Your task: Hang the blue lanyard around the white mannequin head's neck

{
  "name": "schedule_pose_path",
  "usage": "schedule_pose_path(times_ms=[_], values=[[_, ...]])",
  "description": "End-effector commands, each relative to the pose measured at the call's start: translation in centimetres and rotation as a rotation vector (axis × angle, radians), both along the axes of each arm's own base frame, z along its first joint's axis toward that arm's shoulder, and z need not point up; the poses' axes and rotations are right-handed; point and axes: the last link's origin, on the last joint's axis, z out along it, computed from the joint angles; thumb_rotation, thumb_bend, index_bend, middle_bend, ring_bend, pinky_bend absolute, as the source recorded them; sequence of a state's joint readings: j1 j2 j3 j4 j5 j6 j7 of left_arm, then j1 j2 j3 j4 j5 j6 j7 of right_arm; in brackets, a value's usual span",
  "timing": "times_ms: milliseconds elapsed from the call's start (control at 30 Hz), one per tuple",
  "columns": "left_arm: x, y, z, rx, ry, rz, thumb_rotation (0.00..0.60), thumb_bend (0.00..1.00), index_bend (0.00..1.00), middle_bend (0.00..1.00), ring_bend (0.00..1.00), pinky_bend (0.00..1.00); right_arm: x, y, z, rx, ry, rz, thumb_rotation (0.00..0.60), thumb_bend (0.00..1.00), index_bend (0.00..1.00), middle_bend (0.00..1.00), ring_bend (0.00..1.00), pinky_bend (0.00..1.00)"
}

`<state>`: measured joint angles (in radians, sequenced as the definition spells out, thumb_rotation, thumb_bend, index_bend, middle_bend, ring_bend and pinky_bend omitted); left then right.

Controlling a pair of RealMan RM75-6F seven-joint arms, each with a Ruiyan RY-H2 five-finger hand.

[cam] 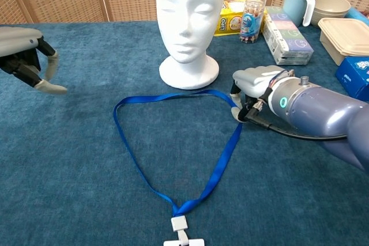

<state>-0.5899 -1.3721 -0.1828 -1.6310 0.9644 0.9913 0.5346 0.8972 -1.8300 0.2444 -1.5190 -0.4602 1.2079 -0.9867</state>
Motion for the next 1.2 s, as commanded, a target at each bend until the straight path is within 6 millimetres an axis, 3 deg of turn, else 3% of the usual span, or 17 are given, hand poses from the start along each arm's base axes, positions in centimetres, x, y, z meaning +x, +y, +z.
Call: schedule_pose_path(times_ms=[33,633,1200], values=[[0.6,0.3,-1.2,-0.027,-0.002,0.005,0.379,0.14,0.59,1.00,1.00,0.95,0.0,0.0,0.0,0.000,-0.002,-0.001,0.495,0.58,0.59,0.95,1.00,1.00],[4.0,1.6,-6.5,-0.073,-0.024,0.060,0.376,0.20,0.56,1.00,1.00,0.97,-0.5,-0.1,0.1,0.010,-0.010,-0.011,0.496,0.58,0.60,0.95,1.00,1.00],[5.4,2.2,-9.1,-0.060,-0.011,0.078,0.379,0.21,0.56,1.00,1.00,0.98,-1.3,-0.5,0.4,0.010,-0.029,-0.033,0.506,0.58,0.60,0.95,1.00,1.00]])
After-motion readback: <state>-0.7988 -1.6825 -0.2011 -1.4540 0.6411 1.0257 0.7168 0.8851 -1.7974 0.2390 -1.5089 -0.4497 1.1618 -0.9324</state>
